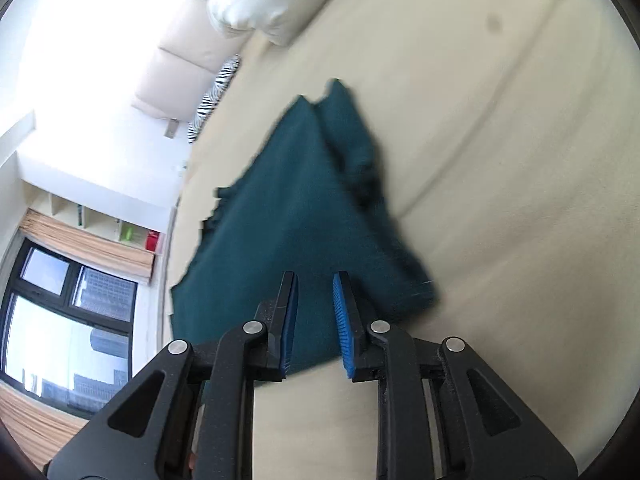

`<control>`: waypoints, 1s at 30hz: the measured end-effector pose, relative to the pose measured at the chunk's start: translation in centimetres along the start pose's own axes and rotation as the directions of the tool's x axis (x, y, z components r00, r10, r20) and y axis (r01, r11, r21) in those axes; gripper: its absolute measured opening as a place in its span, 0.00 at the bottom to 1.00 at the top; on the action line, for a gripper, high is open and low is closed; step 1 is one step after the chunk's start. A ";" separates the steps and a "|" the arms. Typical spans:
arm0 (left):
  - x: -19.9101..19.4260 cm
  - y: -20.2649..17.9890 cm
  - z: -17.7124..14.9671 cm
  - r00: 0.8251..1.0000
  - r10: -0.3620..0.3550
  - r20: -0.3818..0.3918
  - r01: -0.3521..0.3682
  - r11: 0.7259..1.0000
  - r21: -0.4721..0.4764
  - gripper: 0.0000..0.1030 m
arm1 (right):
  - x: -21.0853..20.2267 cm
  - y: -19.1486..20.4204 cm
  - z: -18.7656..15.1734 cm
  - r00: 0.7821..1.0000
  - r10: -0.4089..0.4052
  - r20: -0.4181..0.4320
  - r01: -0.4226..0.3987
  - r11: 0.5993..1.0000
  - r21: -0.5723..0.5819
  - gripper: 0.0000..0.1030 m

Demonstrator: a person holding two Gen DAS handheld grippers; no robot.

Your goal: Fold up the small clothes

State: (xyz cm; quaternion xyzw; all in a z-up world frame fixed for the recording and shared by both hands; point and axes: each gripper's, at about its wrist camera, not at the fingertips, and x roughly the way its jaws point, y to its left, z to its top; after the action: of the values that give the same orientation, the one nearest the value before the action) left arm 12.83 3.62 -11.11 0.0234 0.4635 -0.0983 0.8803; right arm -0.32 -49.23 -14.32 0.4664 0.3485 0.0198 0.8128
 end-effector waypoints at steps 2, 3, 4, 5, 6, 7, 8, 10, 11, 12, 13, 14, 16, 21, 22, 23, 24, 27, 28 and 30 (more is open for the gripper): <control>0.1 -0.1 0.2 1.000 0.002 -0.005 -0.002 1.000 -0.001 0.52 | 1.2 2.1 -0.8 0.998 0.039 -0.043 -0.041 0.998 -0.043 0.18; 0.1 -0.1 0.2 1.000 0.003 -0.007 -0.003 1.000 0.000 0.52 | 2.3 3.6 -1.4 0.995 0.061 -0.082 -0.067 0.995 -0.074 0.18; 0.1 -0.1 0.2 1.000 0.003 -0.009 -0.003 1.000 0.000 0.52 | 3.2 4.6 -1.8 0.991 0.074 -0.113 -0.086 0.992 -0.098 0.18; 0.2 0.0 0.2 1.000 0.003 -0.011 -0.003 1.000 0.000 0.52 | 4.5 6.0 -2.5 0.985 0.082 -0.151 -0.102 0.986 -0.131 0.18; 0.2 0.0 0.2 1.000 0.003 -0.014 -0.003 1.000 0.000 0.52 | 5.8 7.3 -3.0 0.980 0.080 -0.182 -0.110 0.981 -0.160 0.18; 0.2 0.0 0.2 1.000 0.003 -0.015 -0.003 1.000 -0.001 0.52 | 7.2 8.7 -3.6 0.973 0.080 -0.215 -0.121 0.975 -0.186 0.18; 0.2 0.0 0.2 1.000 0.002 -0.016 -0.002 1.000 -0.001 0.52 | 8.0 9.6 -4.0 0.968 0.086 -0.236 -0.135 0.970 -0.201 0.18; 0.2 0.0 0.2 1.000 0.000 -0.019 0.000 1.000 0.000 0.52 | 10.7 11.5 -4.8 0.953 0.086 -0.292 -0.158 0.960 -0.233 0.18; 0.3 0.1 0.3 1.000 -0.003 -0.020 0.003 1.000 -0.001 0.52 | 11.7 12.5 -5.4 0.950 0.077 -0.303 -0.154 0.959 -0.240 0.18; 0.3 0.1 0.3 1.000 -0.007 -0.021 0.007 1.000 -0.003 0.52 | 12.8 13.3 -5.8 0.945 0.068 -0.321 -0.155 0.955 -0.252 0.19; 0.3 0.2 0.3 1.000 -0.011 -0.021 0.011 1.000 -0.006 0.52 | 13.8 13.8 -5.9 0.941 0.051 -0.335 -0.148 0.951 -0.270 0.19; 0.3 0.3 0.3 1.000 -0.014 -0.022 0.014 1.000 -0.007 0.52 | 14.7 14.2 -6.2 0.942 0.023 -0.336 -0.125 0.950 -0.287 0.19; 0.3 0.3 0.3 1.000 -0.015 -0.022 0.015 1.000 -0.006 0.52 | 15.8 13.9 -6.5 0.948 -0.018 -0.317 -0.084 0.949 -0.305 0.19; -0.5 0.6 1.0 0.999 -0.033 -0.043 0.032 0.999 -0.020 0.51 | 13.2 9.2 -2.8 0.974 0.047 -0.221 -0.080 0.986 -0.144 0.19; -0.9 0.6 1.3 0.998 -0.032 -0.045 0.031 0.999 -0.025 0.50 | 12.5 8.1 -2.0 0.981 0.041 -0.191 -0.064 0.992 -0.113 0.19; -1.8 0.6 1.9 0.999 -0.029 -0.030 0.028 0.999 -0.032 0.50 | 11.4 6.8 -1.2 0.987 0.044 -0.156 -0.054 0.996 -0.066 0.19; -2.7 0.5 2.4 1.000 -0.027 -0.005 0.026 0.999 -0.032 0.50 | 10.1 5.5 -0.4 0.993 0.020 -0.115 -0.023 1.000 -0.020 0.19; -4.4 -0.3 4.6 0.998 -0.035 0.059 0.036 0.999 -0.018 0.51 | 7.1 3.5 1.2 1.000 -0.012 -0.013 0.012 0.998 0.056 0.21; -4.5 -0.8 5.5 0.997 -0.047 0.067 0.047 0.999 -0.004 0.51 | 6.1 3.3 1.4 1.000 -0.003 0.018 0.002 0.998 0.065 0.24; -3.8 -2.6 7.8 0.995 -0.052 0.081 0.049 0.998 0.042 0.51 | 5.7 3.8 1.4 0.999 0.040 0.016 -0.041 0.998 0.057 0.26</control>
State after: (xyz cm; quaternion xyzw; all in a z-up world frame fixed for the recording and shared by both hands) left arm 16.55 0.64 -3.44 0.0250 0.4255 -0.1306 0.8951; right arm 5.95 -46.10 -14.07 0.4965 0.3336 0.0228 0.8011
